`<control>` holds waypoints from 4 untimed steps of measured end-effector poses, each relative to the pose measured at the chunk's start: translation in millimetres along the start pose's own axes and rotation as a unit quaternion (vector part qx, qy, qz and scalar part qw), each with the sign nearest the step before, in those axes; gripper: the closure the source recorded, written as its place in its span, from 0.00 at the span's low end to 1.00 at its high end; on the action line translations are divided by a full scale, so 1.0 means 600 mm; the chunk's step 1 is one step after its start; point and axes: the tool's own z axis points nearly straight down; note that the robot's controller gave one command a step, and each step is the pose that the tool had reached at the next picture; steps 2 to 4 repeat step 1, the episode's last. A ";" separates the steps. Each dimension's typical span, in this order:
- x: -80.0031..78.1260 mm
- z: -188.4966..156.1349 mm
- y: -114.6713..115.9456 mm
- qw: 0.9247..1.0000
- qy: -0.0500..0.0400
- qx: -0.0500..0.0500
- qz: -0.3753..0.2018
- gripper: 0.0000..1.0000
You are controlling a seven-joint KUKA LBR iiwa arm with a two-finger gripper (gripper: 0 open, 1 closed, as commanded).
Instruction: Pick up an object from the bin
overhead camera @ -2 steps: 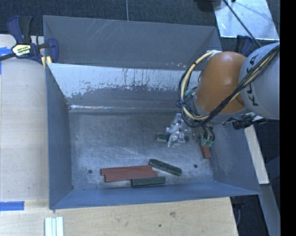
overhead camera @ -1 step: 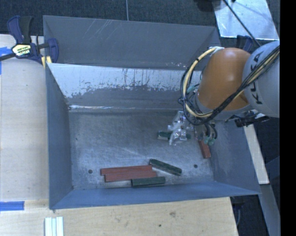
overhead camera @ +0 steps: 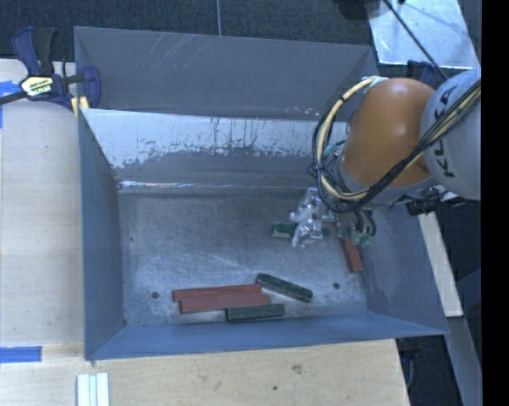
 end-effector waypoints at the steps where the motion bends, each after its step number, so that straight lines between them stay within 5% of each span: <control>1: 0.000 -0.008 0.000 1.000 0.000 0.000 0.000 1.00; 4: 0.000 -0.008 0.000 1.000 0.000 0.000 0.000 1.00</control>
Offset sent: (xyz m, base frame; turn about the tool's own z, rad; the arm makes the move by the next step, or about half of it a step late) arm 0.0000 -0.0001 0.0205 0.0000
